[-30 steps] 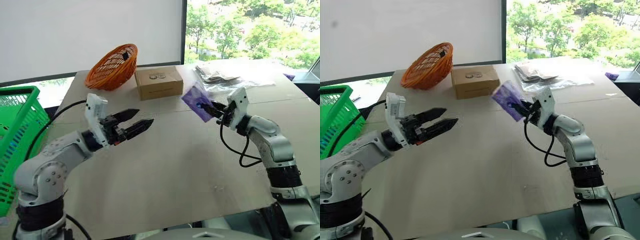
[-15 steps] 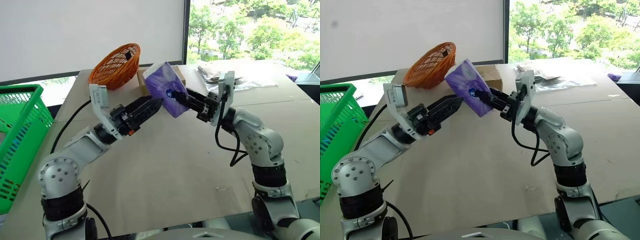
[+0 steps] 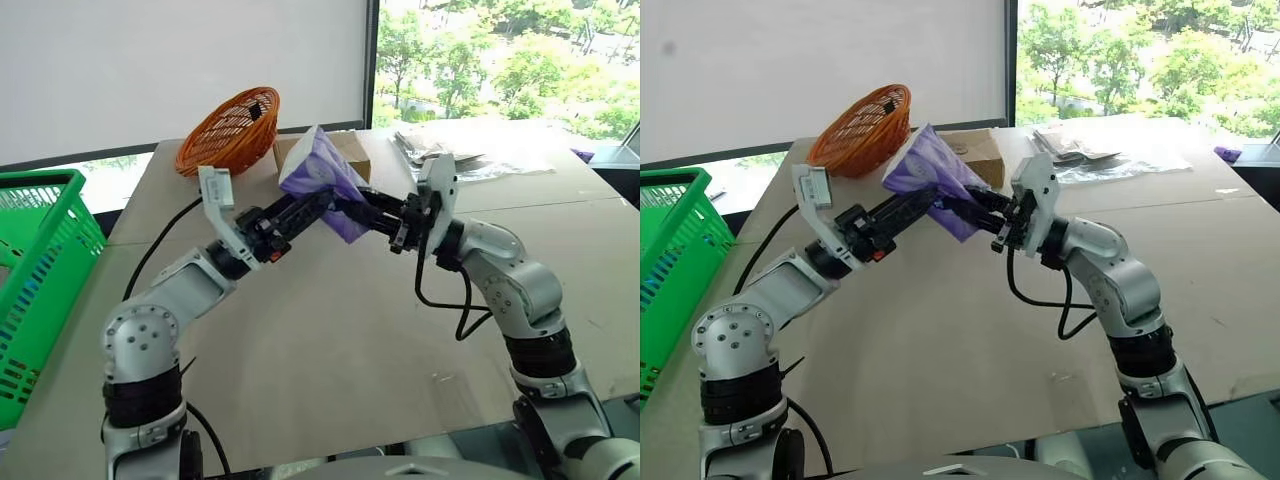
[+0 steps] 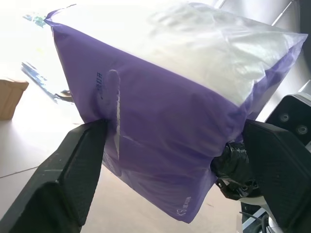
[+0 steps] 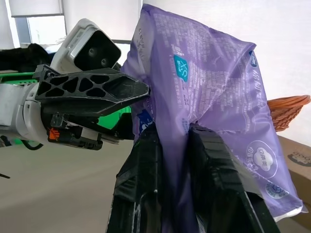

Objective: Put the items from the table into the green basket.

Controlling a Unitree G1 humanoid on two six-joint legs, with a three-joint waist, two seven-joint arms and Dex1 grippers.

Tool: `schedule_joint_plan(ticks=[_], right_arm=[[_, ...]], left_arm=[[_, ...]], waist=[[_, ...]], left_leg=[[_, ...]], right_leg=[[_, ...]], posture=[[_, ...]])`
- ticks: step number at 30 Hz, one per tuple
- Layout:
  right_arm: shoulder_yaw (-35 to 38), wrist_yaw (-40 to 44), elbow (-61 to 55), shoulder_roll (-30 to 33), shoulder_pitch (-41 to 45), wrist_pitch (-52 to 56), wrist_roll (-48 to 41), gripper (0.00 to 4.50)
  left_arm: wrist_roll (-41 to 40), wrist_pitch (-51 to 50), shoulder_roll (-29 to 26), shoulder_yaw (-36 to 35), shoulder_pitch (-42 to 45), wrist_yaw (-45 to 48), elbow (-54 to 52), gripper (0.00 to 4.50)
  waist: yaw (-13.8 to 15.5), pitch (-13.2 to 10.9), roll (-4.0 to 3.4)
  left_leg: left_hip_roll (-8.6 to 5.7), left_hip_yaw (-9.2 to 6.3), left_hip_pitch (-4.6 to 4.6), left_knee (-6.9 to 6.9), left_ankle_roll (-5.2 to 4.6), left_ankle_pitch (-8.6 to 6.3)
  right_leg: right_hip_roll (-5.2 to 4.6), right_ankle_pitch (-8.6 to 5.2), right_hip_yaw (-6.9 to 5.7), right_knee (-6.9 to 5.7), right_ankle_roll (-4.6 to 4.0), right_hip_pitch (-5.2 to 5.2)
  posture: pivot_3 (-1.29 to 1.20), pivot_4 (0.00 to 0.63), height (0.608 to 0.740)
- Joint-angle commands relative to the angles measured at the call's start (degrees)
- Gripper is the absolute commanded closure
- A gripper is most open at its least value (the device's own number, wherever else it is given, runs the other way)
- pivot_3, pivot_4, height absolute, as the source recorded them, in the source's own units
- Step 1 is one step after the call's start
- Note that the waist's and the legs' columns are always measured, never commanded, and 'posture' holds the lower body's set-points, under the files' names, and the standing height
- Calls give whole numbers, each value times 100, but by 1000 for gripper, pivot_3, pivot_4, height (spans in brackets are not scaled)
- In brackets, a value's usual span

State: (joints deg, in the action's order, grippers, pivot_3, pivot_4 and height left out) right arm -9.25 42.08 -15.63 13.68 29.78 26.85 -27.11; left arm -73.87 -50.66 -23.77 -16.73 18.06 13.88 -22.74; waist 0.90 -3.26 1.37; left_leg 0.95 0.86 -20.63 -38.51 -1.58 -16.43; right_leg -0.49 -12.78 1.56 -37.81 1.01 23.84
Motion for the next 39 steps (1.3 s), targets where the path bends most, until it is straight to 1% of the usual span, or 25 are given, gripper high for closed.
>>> schedule_joint_plan(ticks=[1,3,5,7,9,11,13,14,15,17,18,21,22,25,27,28,29,30,31,33,34,35,37,39], right_arm=[[-440,315,-361,-116,-22,-83,-123,4191],[-452,323,-387,-148,-35,-54,-121,4191],[-440,333,-382,-171,-40,-35,-113,4191],[-424,352,-369,-179,-51,-27,-103,4191],[-407,387,-360,-187,-47,50,-158,4191],[-314,406,-346,-220,10,347,-407,3215],[-247,446,-383,-172,37,550,-584,2484],[-235,398,-396,-124,40,551,-527,1957],[-219,349,-399,-84,43,550,-476,1558],[-73,463,-425,95,47,747,-652,547],[22,572,-447,207,45,835,-778,111],[252,743,-415,485,85,967,-1001,103],[318,842,-424,603,88,1001,-1088,103],[424,1048,-459,814,89,1085,-1331,103],[555,1287,-503,904,112,1188,-1708,103],[623,1386,-510,912,142,1222,-1890,103],[662,1432,-527,914,155,1245,-2010,103],[707,1436,-510,877,186,1239,-2107,103],[736,1429,-496,854,206,1237,-2170,103],[753,1457,-405,816,268,1120,-2150,103],[741,1460,-386,804,286,1081,-2122,103],[713,1481,-341,796,314,1034,-2077,103],[659,1540,-256,805,361,954,-1992,103],[643,1590,-196,820,403,907,-1956,103]], left_arm=[[208,316,54,-44,271,-147,154,1665],[258,338,60,-23,272,-110,176,2381],[260,358,72,-7,276,-81,168,2845],[262,369,86,18,284,-71,149,3162],[273,373,93,25,289,-50,147,3309],[347,385,74,23,303,-47,163,3360],[374,429,89,-13,336,-69,188,3432],[405,456,85,-40,355,-79,200,3487],[441,480,77,-64,372,-86,213,3534],[528,551,21,-150,424,-106,272,3589],[603,587,-32,-193,459,-126,309,3594],[1067,750,-396,-361,627,-131,425,3610],[1257,760,-677,-499,739,-193,524,3632],[1592,720,-1256,-748,944,-302,752,3632],[2231,833,-2000,-1020,1131,-394,1186,3632],[2712,949,-2443,-1077,1180,-469,1457,3632],[3024,1025,-2719,-1105,1193,-505,1626,3632],[3432,1123,-3048,-1120,1176,-617,1905,3632],[3705,1195,-3248,-1118,1171,-675,2101,3632],[4581,1622,-3851,-1126,829,-678,2704,3632],[4845,1786,-4006,-1141,706,-626,2898,3632],[5266,1997,-4251,-1145,383,-616,3237,3632],[5855,2324,-4554,-1215,-122,-617,3740,3632],[6077,2445,-4634,-1414,-301,-672,4053,3632]], waist=[[0,0,0],[0,0,0],[-7,0,0],[-6,0,0],[-4,0,0],[-9,0,0],[-5,0,0],[-3,0,0],[-2,0,0],[3,0,0],[3,0,0],[2,-1,1],[-1,-2,2],[-16,-2,1],[-21,-3,3],[-27,-4,1],[-34,-5,2],[-29,-6,3],[-22,-7,2],[1,-8,1],[12,-7,0],[32,-8,0],[57,-8,-1],[121,-4,7]], left_leg=[[0,1,-1,0,0,0],[-1,1,-2,0,0,0],[-1,2,-1,0,0,0],[-1,1,0,0,0,0],[-1,-3,-1,0,0,0],[-1,-2,-1,0,0,0],[-1,-1,0,0,0,0],[0,-2,-1,0,0,0],[0,-2,-1,0,0,0],[-1,-4,-4,0,0,0],[-1,-5,-5,0,0,0],[-2,-8,-7,0,0,0],[-2,-8,-7,1,0,0],[-1,-7,-4,6,-1,0],[1,-7,-3,10,-1,0],[4,-6,-2,13,-1,0],[6,-5,-1,15,-1,0],[9,-4,-1,18,0,0],[13,-6,-1,20,0,0],[15,-4,-2,23,0,-1],[18,-5,-4,24,0,-1],[18,-3,-5,26,1,-1],[27,1,-8,30,2,-1],[28,8,-12,32,2,-2]], right_leg=[[-1,0,0,1,0,0],[-3,0,1,3,0,0],[-2,0,1,3,0,0],[-2,0,1,2,0,0],[-1,0,-1,1,0,0],[-1,0,-1,1,0,0],[0,0,0,1,0,0],[0,0,-2,1,0,0],[-1,0,-3,2,0,0],[-2,0,-5,4,0,0],[-2,0,-6,6,0,0],[-3,0,-11,12,1,0],[-3,0,-12,11,0,0],[1,0,-12,11,0,0],[3,-1,-12,12,-1,1],[8,-1,-13,15,-1,1],[11,-2,-11,16,-1,2],[15,-3,-11,16,-3,5],[18,-4,-10,17,-3,7],[17,-4,-11,18,-4,11],[16,-5,-14,20,-5,12],[12,-5,-14,21,-5,13],[-6,-5,-19,20,-6,19],[-27,-5,-24,18,-5,25]], posture=[[94,3,740],[91,0,740],[91,0,740],[92,0,740],[92,0,740],[92,0,740],[96,0,740],[96,0,740],[96,0,740],[96,0,740],[96,0,740],[96,0,740],[96,0,740],[96,0,740],[96,0,740],[96,0,740],[162,3,740],[162,3,740],[162,3,740],[162,3,740],[187,0,740],[186,0,740],[186,0,740],[186,0,740]])
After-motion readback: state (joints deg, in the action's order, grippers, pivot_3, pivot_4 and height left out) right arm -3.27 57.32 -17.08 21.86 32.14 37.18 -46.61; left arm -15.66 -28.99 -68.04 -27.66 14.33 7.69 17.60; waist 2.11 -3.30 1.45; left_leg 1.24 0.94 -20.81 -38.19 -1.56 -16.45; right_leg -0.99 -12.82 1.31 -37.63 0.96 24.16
